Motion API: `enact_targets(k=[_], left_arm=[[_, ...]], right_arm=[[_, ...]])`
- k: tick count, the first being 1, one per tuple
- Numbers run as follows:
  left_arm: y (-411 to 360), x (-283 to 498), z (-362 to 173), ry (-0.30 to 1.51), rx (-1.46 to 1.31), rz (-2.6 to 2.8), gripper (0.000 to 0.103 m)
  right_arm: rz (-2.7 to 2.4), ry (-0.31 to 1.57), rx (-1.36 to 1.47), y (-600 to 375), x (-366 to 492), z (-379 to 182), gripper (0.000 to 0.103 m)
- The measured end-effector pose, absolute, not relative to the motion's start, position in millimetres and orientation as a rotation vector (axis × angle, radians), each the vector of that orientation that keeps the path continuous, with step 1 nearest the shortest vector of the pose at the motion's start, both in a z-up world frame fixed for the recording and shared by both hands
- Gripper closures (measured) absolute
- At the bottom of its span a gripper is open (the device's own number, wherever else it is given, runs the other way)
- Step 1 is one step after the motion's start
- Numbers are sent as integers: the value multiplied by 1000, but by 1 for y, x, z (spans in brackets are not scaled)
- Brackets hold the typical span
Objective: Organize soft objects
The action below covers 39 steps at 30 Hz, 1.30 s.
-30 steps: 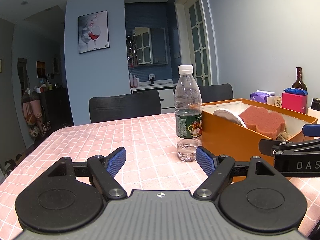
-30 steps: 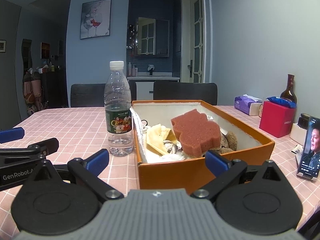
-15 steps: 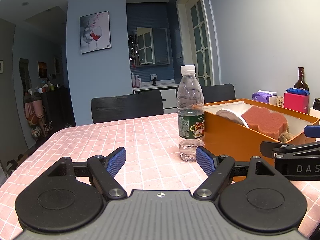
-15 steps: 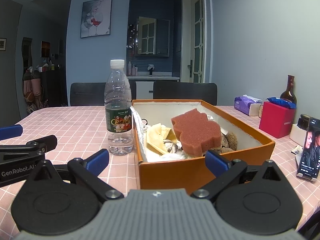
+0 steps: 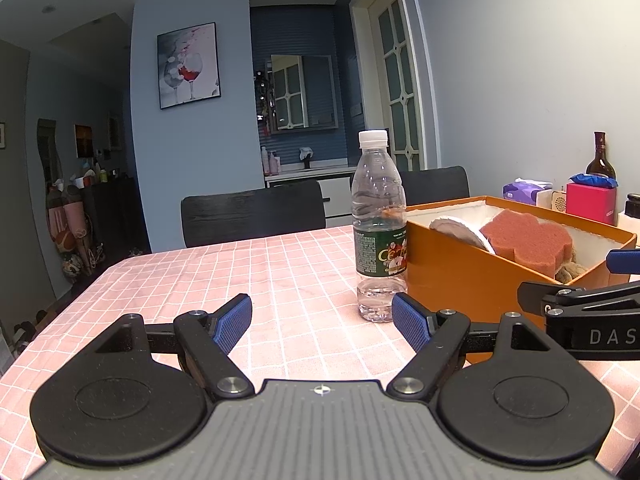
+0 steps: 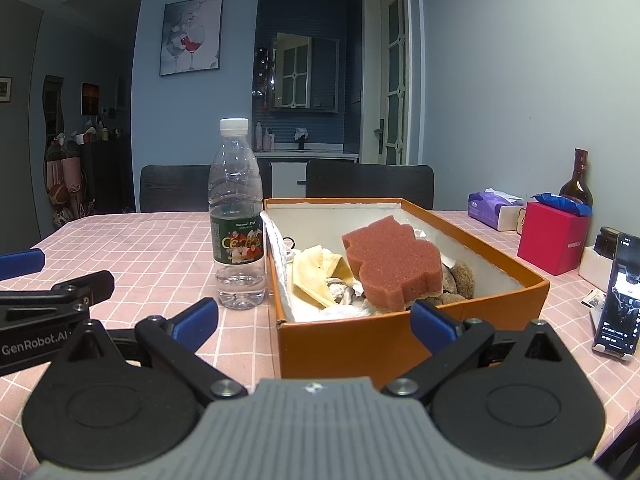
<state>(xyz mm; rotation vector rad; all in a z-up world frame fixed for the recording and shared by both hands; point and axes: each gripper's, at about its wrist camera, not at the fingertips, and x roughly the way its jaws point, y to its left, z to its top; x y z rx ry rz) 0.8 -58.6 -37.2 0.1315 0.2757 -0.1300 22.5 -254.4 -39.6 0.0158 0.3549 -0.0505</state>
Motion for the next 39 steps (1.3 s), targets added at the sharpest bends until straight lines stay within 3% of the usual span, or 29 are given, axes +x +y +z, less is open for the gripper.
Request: enact_targets(k=[39], left_arm=[[-59, 0, -39, 287, 152, -137, 10]], right_arm=[[-55, 362, 14, -252, 21, -41, 3]])
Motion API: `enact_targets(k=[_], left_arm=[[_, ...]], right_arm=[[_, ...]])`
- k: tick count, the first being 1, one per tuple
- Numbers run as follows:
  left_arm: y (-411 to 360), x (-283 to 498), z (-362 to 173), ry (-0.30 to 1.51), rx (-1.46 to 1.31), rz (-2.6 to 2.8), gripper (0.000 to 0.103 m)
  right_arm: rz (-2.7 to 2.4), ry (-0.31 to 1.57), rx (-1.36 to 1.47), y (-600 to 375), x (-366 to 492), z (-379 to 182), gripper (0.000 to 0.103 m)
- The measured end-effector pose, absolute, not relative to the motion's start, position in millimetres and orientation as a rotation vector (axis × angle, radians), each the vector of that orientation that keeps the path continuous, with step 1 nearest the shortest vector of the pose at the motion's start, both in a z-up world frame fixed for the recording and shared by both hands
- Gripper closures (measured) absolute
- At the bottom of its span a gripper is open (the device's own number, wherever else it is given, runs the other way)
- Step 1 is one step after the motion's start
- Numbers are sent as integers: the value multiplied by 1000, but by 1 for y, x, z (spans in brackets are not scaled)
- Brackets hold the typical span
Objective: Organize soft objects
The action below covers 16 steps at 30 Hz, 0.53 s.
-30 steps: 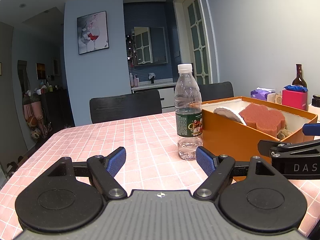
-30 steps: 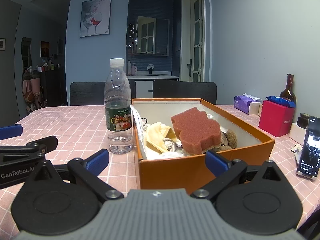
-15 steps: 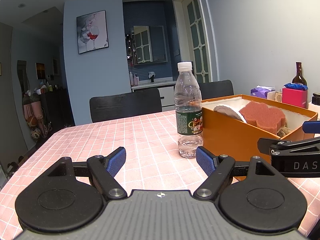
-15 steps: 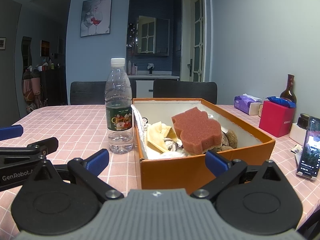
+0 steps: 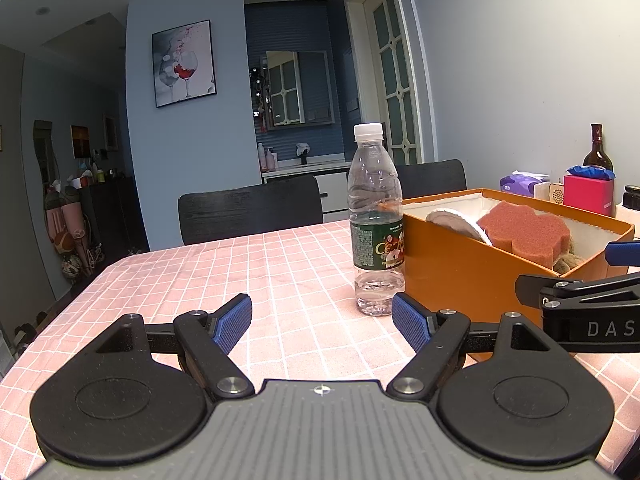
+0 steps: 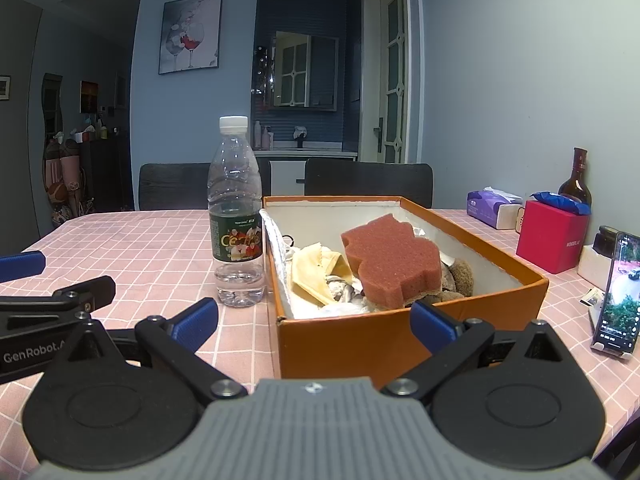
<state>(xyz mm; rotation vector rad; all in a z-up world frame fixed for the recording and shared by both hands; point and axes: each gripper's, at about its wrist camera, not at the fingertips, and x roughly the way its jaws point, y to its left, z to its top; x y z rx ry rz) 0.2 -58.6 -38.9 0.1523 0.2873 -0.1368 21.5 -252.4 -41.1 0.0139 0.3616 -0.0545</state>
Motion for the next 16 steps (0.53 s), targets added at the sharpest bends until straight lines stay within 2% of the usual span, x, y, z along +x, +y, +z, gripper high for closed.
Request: enact_targets(k=[16], left_arm=[[-58, 0, -40, 290, 145, -139, 9]], right_arm=[[-54, 363, 10, -252, 22, -41, 3]])
